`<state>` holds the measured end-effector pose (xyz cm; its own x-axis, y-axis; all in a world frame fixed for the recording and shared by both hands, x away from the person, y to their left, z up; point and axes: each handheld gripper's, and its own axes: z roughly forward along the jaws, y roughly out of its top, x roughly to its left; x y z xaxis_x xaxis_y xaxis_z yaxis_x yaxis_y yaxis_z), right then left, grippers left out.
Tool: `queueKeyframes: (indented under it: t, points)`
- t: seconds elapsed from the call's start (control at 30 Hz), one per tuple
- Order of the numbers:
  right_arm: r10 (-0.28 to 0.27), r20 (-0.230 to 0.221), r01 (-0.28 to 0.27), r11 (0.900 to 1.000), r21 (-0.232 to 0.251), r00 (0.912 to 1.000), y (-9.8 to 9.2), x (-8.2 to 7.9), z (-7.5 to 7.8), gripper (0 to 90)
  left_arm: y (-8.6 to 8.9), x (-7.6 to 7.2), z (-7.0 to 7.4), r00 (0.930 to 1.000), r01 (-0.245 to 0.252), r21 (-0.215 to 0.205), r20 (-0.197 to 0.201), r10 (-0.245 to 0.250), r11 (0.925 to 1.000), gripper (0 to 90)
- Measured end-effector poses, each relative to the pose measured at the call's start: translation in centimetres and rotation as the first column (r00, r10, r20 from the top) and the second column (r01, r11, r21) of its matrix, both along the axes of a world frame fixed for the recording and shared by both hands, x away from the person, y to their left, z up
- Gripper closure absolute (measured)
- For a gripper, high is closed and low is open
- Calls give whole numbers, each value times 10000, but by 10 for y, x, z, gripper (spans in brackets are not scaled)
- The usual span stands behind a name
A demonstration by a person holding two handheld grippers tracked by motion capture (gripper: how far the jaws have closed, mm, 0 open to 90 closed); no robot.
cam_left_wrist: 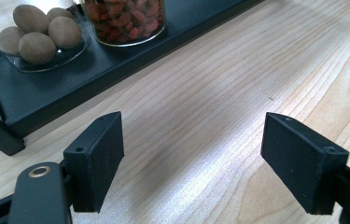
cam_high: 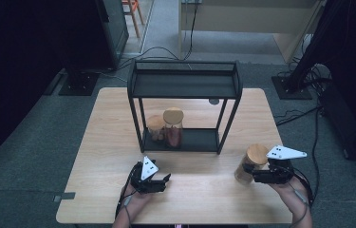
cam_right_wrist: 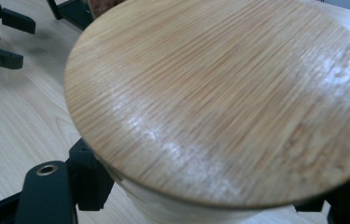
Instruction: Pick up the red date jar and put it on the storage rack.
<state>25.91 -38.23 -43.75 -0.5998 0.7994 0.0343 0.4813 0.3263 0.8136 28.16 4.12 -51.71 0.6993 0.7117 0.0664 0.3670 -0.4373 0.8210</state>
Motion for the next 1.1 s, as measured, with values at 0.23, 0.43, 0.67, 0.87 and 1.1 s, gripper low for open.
queueKeyframes:
  t: [0.23, 0.43, 0.67, 0.87, 1.1]
  points:
    - [-106, -98, 104, 9999, -123, 9999, 12, 2, 4, 251, 0, 0, 0, 10000, 12, 5, 9, -12, 10000, 216]
    - [-133, -176, 132, 9999, -36, 9998, 22, 4, 4, 251, 0, 0, 0, 10000, 14, -18, 15, -14, 10000, 216]
    - [-201, -189, 201, 9998, 6, 9996, 33, 6, 4, 251, 0, 0, 0, 10000, 22, -42, 22, -21, 10000, 216]
    - [-258, -272, 260, 9996, 74, 9993, 42, 7, 6, 251, 0, 0, 0, 10000, 26, -41, 35, -26, 10000, 216]
    - [1, -197, -2, 10000, -36, 9998, 58, 7, 9, 252, 0, 0, 0, 10000, 43, -32, 47, -43, 10000, 216]
